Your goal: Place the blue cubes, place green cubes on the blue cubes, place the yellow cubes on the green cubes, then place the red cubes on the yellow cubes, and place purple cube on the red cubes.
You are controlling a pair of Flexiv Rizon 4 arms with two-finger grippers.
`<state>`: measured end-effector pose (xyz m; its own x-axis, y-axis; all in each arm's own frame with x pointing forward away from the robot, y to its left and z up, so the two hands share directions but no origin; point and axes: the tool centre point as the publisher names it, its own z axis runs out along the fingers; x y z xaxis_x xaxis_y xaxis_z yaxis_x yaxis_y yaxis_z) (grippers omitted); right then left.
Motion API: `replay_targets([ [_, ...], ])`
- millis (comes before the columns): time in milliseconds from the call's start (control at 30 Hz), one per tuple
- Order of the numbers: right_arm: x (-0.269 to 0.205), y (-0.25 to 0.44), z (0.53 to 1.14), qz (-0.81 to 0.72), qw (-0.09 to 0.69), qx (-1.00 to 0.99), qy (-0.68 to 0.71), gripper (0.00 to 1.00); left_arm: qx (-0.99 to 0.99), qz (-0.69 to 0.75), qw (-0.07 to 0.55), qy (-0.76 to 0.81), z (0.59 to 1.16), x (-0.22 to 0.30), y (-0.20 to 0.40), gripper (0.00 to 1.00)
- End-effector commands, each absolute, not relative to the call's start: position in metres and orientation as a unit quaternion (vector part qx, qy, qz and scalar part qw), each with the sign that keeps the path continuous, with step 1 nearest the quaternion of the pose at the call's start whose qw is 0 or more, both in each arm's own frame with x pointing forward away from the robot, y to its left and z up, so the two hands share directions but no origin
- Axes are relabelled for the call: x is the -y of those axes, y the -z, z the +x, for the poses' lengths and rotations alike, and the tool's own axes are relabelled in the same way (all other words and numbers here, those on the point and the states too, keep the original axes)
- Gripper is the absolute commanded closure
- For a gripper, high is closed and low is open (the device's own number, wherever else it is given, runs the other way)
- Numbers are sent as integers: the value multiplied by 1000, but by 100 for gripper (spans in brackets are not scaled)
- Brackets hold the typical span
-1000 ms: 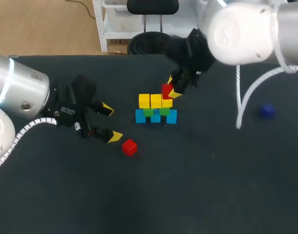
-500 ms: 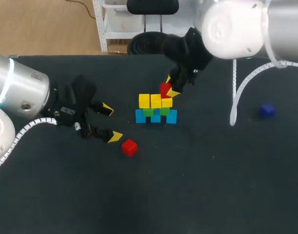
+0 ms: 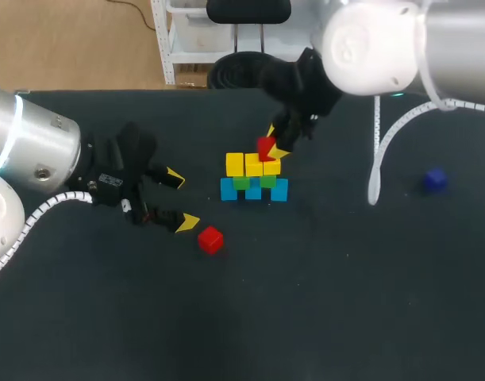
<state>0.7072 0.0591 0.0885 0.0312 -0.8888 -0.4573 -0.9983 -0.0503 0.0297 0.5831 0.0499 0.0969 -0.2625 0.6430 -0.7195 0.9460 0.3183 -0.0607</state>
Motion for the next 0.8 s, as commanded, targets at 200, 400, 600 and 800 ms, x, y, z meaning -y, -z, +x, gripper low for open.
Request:
replay_targets([
  [200, -63, -86, 713, -703, 147, -671, -185, 100, -753, 527, 304, 252, 583, -50, -96, 0],
  [400, -64, -86, 713, -702, 145, -672, -185, 100, -753, 527, 304, 252, 583, -50, -96, 0],
  [600, -65, -85, 713, -703, 143, -672, -185, 100, -753, 527, 304, 252, 583, -50, -96, 0],
  [800, -65, -84, 713, -701, 141, -674, -184, 100, -753, 527, 304, 252, 583, -50, -96, 0],
])
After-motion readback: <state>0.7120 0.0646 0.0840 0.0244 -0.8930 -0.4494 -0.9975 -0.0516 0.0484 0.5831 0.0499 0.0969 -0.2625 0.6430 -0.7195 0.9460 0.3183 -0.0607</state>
